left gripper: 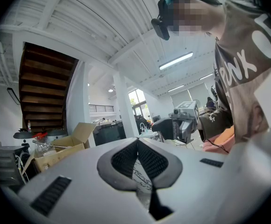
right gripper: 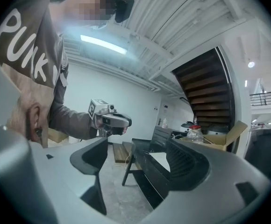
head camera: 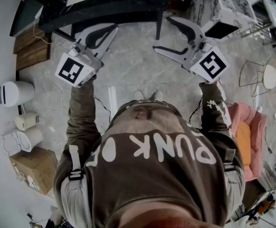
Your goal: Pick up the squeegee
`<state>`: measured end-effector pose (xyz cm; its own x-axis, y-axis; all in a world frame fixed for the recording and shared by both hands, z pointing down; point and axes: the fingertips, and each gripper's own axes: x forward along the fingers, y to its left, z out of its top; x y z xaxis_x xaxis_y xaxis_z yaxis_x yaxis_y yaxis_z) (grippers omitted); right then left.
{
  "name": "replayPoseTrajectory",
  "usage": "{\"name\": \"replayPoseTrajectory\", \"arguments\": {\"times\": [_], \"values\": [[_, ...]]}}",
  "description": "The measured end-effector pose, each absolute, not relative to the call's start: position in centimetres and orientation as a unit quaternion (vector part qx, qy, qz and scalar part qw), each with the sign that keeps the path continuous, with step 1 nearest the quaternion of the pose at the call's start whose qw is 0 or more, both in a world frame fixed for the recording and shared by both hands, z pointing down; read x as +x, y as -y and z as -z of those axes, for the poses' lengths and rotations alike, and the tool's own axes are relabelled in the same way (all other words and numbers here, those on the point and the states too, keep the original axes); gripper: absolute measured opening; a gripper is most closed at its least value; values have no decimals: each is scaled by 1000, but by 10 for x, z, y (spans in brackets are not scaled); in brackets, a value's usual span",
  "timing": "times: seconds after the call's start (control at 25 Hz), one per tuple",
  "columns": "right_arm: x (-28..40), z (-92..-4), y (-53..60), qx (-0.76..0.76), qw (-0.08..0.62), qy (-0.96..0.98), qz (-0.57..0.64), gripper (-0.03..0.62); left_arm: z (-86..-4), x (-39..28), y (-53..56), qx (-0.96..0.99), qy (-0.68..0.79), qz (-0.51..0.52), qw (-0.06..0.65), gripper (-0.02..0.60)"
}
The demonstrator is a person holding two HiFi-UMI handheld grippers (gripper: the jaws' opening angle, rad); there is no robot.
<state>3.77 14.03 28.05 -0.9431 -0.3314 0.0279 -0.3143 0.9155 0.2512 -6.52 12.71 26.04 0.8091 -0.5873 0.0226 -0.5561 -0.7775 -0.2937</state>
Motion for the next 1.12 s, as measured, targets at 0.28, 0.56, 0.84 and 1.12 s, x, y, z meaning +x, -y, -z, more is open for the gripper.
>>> {"name": "replayPoseTrajectory", "arguments": {"times": [0.28, 0.56, 0.84, 1.12], "values": [[38, -282, -141, 166, 36, 978, 120, 514, -260, -67, -131, -941, -305, 57, 139, 3], [35, -282, -145, 164, 35, 978, 125, 594, -261, -70, -134, -940, -305, 59, 138, 3], [37, -282, -145, 169, 39, 977, 125, 595, -259, -70, -135, -940, -305, 61, 137, 3], [41, -282, -143, 172, 37, 976, 129, 595, -260, -65, -134, -940, -304, 63, 139, 3]]}}
